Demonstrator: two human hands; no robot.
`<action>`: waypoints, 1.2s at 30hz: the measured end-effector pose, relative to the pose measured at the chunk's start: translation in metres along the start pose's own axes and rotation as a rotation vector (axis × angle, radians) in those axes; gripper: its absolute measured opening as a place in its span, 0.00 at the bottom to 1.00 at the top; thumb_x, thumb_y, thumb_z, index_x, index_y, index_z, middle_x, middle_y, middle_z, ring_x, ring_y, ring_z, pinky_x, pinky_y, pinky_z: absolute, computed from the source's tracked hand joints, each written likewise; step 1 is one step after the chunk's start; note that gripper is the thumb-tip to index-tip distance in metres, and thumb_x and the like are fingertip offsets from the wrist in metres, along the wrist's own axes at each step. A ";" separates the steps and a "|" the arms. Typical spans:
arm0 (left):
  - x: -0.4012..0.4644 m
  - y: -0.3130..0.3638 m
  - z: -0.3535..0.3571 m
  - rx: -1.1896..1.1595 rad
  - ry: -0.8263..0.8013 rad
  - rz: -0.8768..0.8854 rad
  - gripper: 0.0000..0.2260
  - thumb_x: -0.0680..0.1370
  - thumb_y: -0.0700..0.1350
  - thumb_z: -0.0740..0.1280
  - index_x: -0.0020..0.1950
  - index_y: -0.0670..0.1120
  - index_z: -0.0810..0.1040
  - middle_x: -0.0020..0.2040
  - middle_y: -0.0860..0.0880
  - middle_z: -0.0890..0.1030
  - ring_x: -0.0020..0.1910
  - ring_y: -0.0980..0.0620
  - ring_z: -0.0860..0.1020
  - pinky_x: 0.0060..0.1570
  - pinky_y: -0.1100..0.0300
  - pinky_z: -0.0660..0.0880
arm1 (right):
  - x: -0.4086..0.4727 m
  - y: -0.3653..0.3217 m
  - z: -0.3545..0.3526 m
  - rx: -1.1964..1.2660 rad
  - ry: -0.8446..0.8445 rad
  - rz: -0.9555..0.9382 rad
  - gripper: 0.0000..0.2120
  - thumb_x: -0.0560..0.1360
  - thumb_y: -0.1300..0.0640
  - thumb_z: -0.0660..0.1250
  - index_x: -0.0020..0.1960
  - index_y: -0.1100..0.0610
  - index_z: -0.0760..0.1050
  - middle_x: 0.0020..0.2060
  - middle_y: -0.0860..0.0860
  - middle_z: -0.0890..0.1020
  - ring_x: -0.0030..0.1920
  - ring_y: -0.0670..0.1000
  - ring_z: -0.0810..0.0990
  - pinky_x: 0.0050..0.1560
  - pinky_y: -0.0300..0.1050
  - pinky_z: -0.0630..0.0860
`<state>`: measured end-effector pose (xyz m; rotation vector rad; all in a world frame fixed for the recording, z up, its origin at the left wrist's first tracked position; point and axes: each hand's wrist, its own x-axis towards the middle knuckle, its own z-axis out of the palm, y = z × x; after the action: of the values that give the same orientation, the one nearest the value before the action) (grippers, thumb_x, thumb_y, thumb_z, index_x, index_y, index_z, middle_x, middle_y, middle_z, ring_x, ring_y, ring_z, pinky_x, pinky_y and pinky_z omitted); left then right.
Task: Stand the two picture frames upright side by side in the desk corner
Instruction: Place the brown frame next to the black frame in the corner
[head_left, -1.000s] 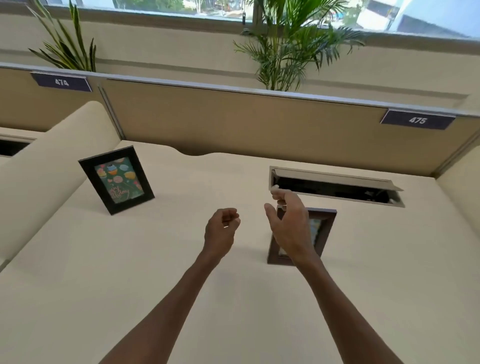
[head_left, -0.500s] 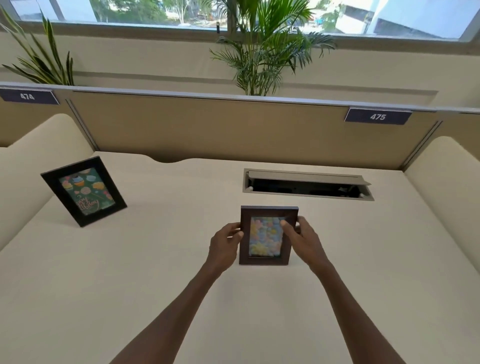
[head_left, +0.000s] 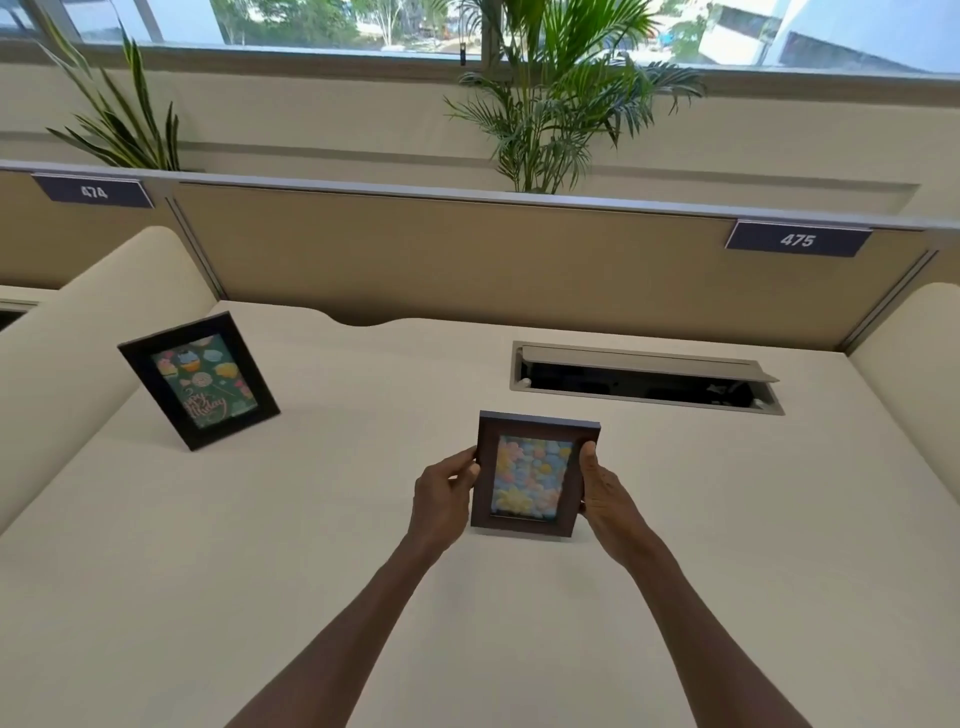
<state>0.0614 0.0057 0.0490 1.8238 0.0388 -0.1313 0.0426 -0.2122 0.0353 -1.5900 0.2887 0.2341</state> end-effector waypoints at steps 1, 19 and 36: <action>0.002 0.000 -0.006 -0.009 0.018 0.004 0.15 0.82 0.44 0.63 0.69 0.46 0.76 0.63 0.49 0.82 0.61 0.50 0.80 0.56 0.59 0.77 | 0.004 -0.005 0.007 0.013 0.000 -0.008 0.36 0.68 0.22 0.54 0.60 0.45 0.79 0.55 0.45 0.86 0.56 0.47 0.85 0.50 0.39 0.81; 0.066 -0.009 -0.138 -0.225 0.558 0.010 0.11 0.76 0.43 0.72 0.57 0.43 0.84 0.49 0.47 0.87 0.44 0.54 0.85 0.48 0.51 0.83 | 0.116 -0.094 0.171 0.162 -0.072 -0.130 0.38 0.64 0.21 0.61 0.54 0.51 0.83 0.53 0.53 0.87 0.54 0.55 0.86 0.54 0.53 0.82; 0.120 -0.085 -0.213 0.071 0.553 -0.159 0.16 0.77 0.34 0.67 0.65 0.38 0.78 0.61 0.42 0.82 0.59 0.50 0.79 0.59 0.67 0.70 | 0.233 -0.106 0.292 -0.003 -0.140 -0.103 0.42 0.58 0.16 0.57 0.50 0.49 0.83 0.45 0.48 0.89 0.46 0.51 0.88 0.42 0.42 0.83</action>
<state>0.1868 0.2283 0.0074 1.8776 0.5744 0.2662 0.3058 0.0737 0.0482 -1.5779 0.0975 0.2651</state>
